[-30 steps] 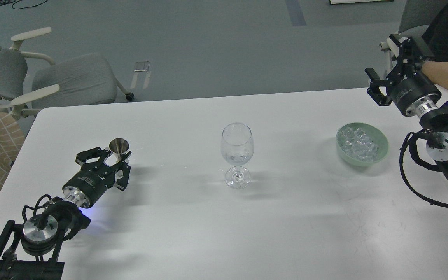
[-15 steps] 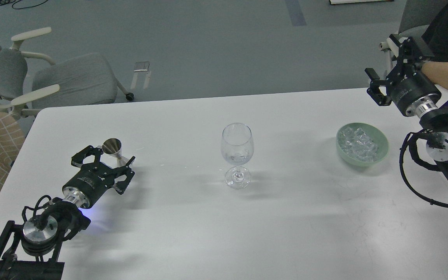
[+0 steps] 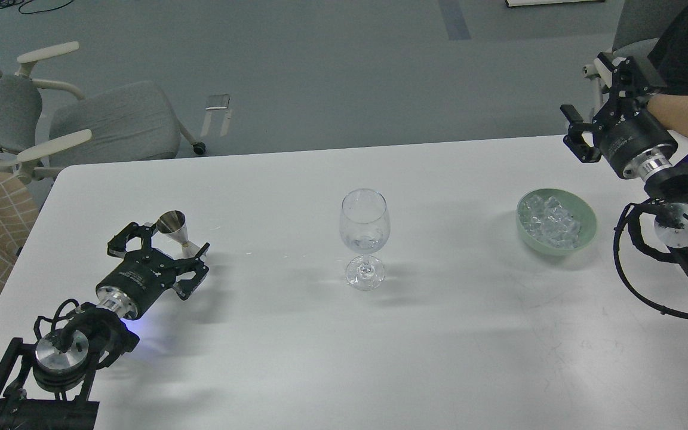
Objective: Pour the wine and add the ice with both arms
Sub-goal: 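Lower the jigger back onto the table with the left gripper, then open the left gripper and withdraw it from the jigger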
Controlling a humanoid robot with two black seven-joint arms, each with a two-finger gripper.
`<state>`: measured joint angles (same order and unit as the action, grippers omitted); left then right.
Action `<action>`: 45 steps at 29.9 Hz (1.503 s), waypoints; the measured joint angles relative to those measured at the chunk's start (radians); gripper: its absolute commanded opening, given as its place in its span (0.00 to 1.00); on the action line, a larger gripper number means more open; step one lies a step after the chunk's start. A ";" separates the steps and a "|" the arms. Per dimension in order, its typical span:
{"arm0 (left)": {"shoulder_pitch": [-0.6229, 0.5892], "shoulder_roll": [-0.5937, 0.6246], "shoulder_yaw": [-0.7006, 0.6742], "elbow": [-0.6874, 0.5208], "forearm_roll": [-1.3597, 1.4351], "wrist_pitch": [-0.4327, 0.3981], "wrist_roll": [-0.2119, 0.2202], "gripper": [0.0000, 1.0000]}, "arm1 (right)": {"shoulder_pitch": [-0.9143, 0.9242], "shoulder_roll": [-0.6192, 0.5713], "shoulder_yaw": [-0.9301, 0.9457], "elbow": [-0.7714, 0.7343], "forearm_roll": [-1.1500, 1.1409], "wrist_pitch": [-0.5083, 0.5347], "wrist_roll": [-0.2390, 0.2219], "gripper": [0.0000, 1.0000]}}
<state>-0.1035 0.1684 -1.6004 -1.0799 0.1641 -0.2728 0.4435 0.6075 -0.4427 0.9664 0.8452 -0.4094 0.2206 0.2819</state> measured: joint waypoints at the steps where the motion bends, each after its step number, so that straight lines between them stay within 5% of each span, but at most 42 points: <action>1: 0.001 0.002 0.000 0.000 0.000 -0.003 0.003 0.97 | 0.000 0.000 0.000 0.000 0.000 0.000 0.000 1.00; 20: 0.123 0.191 -0.112 0.134 -0.008 -0.212 -0.008 0.98 | 0.000 -0.007 0.002 0.002 0.001 0.000 0.000 1.00; 24: 0.102 0.293 -0.133 0.175 0.008 -0.216 -0.091 0.98 | 0.001 -0.009 0.002 0.002 0.001 0.000 0.001 1.00; 27: 0.058 0.376 -0.128 0.206 0.038 -0.216 -0.196 0.98 | 0.007 -0.010 0.003 0.003 0.001 0.000 0.002 1.00; 34: -0.148 0.408 -0.123 0.220 0.268 -0.216 -0.370 0.98 | 0.015 -0.016 0.002 0.011 -0.017 0.001 0.002 1.00; 39: -0.284 0.374 -0.084 0.214 0.321 -0.216 -0.429 0.98 | 0.004 -0.064 -0.001 0.058 -0.111 0.001 0.002 1.00; 45: -0.388 0.360 0.090 0.207 0.331 -0.216 -0.432 0.98 | -0.030 -0.179 -0.051 0.146 -0.300 -0.006 0.002 1.00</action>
<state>-0.4913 0.5288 -1.5108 -0.8730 0.4951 -0.4890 0.0110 0.5776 -0.6221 0.9150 0.9916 -0.7092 0.2143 0.2837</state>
